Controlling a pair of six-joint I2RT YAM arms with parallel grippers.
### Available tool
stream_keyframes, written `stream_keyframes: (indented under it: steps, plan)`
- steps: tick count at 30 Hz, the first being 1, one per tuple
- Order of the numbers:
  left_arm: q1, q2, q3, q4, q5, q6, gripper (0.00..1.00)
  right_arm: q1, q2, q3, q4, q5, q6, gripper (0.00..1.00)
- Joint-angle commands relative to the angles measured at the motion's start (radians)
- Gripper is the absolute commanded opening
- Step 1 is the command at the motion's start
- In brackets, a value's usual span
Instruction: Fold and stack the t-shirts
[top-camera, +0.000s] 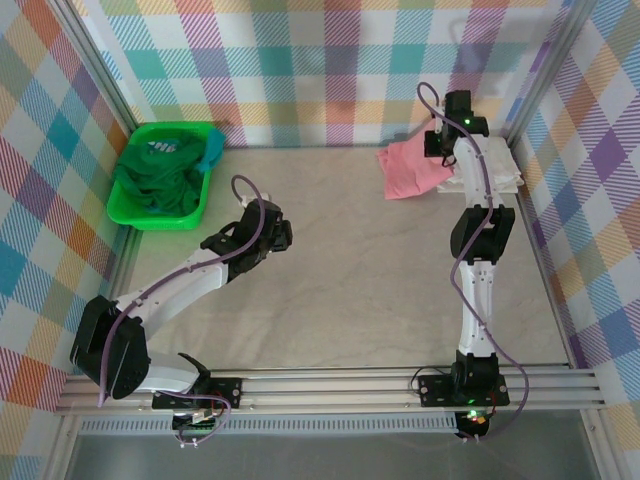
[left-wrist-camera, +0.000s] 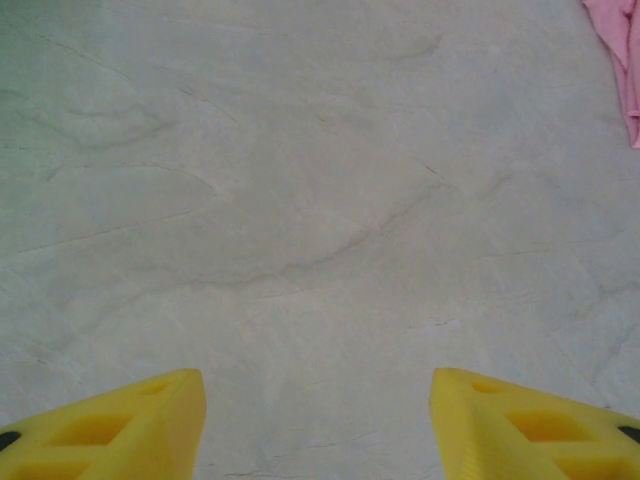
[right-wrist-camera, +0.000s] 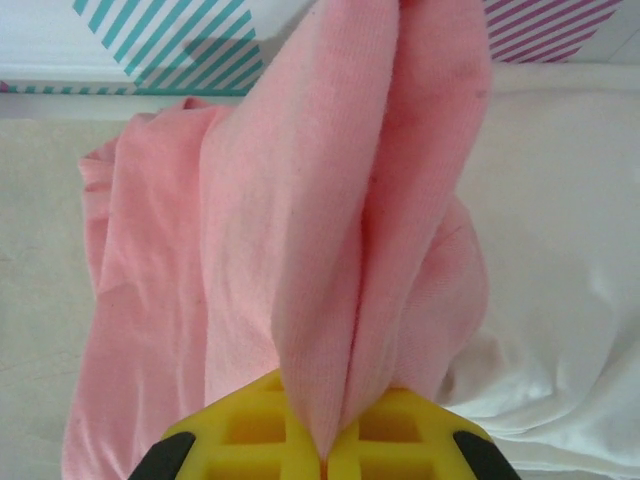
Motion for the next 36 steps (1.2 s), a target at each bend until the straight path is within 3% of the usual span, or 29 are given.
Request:
stream_keyframes:
  steps: [1, 19, 36]
  plan:
    - [-0.004, 0.016, -0.01, -0.014, -0.026, 0.005, 0.61, -0.026, -0.055, 0.062, 0.063, 0.043, -0.069, 0.0]
    - [-0.005, 0.066, 0.005, -0.012, -0.017, -0.001, 0.61, -0.161, -0.091, 0.068, 0.114, 0.018, -0.047, 0.0]
    - [-0.006, 0.089, 0.03, -0.052, -0.041, 0.005, 0.61, -0.236, 0.009, 0.025, 0.226, 0.102, -0.01, 0.0]
